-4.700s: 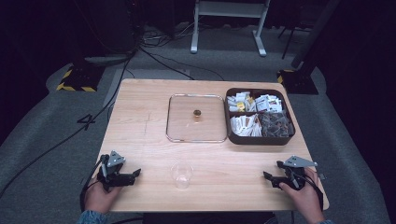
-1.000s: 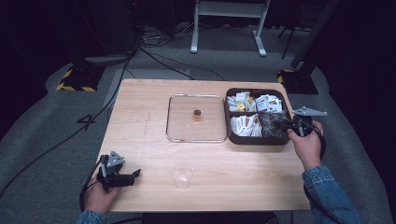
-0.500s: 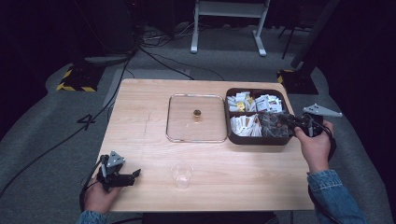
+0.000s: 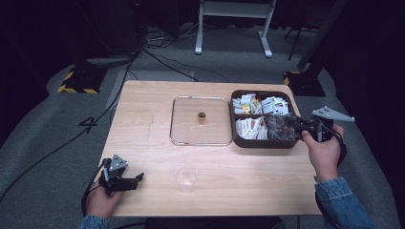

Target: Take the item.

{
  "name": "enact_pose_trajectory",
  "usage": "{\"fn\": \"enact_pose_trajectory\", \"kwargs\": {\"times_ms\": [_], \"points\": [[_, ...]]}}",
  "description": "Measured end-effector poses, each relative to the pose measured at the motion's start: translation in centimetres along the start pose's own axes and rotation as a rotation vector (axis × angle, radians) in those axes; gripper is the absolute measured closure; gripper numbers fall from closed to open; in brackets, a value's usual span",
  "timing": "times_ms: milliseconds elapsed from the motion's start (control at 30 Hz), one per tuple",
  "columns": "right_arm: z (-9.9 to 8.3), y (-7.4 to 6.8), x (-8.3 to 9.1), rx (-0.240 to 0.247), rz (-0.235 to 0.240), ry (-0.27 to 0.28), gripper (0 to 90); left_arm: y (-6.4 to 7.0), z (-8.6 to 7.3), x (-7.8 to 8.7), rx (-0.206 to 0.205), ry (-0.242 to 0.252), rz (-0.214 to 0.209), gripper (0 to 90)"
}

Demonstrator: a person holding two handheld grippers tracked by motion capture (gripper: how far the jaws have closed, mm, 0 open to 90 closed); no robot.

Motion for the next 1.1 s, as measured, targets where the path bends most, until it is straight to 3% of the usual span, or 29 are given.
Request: {"fn": "enact_pose_trajectory", "kwargs": {"times_ms": [167, 767, 1100], "points": [[0.0, -1.1, 0.4, 0.002, 0.028, 0.008, 75.2, 0.0, 0.0, 0.0, 0.000, 0.000, -0.001, 15.6], [0.6, -7.4, 1.9, 0.050, 0.211, 0.034, 75.3, 0.0, 0.0, 0.0, 0.000, 0.000, 0.000, 15.6], [1.1, -10.7, 1.1, 0.100, 0.301, 0.029, 75.3, 0.2, -0.2, 0.1, 0.005, -0.002, -0.001, 15.6]]}}
Point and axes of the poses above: each handheld gripper's, and its own axes: x roughly backward along the jaws, z roughly out of its top, y roughly to its right, the point moved 1 cm from there along -x, roughly forward along the jaws, and after that the axes turned 2 degrees about -z, right-handed, at the moved point
